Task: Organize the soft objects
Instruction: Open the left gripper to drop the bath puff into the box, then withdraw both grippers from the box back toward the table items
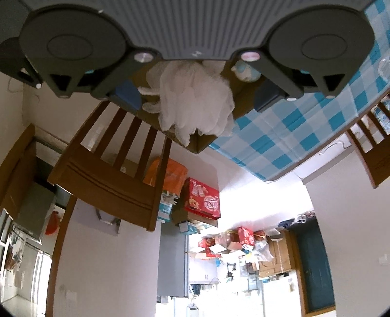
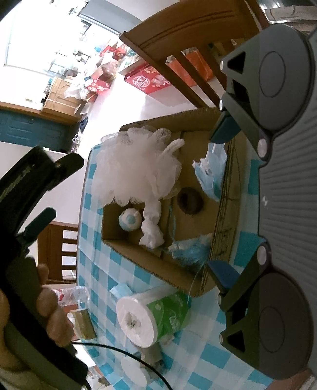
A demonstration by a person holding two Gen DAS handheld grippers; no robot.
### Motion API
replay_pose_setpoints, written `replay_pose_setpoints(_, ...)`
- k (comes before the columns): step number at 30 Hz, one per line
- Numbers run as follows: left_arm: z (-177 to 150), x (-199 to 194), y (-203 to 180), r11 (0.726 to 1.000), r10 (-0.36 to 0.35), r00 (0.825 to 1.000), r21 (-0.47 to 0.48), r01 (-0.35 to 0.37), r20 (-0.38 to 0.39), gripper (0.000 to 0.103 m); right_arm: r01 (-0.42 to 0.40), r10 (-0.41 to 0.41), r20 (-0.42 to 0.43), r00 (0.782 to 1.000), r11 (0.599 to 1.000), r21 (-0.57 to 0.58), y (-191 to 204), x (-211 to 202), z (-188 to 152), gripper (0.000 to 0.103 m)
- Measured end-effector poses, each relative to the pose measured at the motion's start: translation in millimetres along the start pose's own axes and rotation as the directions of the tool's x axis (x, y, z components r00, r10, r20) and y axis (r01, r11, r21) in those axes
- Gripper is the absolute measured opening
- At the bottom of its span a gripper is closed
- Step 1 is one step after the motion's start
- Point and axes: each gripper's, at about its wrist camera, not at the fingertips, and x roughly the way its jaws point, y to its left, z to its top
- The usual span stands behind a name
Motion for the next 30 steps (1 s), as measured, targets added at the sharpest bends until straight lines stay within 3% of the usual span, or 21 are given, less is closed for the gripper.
replay_pose_setpoints(13, -73, -67, 8, 0.991, 0.086, 0.995, -0.106, -0.081, 0.045, 0.101, -0.049, 0.049, 0.009, 0.999, 0.999, -0.004, 40, -10, -1, 0.103)
replay_pose_setpoints(25, -149, -94, 42, 0.964, 0.137, 0.991, -0.229, -0.135, -0.009, 0.101, -0.069, 0.069, -0.008, 0.998, 0.998, -0.004, 78, -5, 3, 0.103)
replay_pose_setpoints(30, -179, -99, 53, 0.958, 0.126, 0.991, -0.254, -0.135, -0.051, 0.101, -0.071, 0.071, -0.022, 0.997, 0.997, -0.006, 94, -4, 3, 0.103)
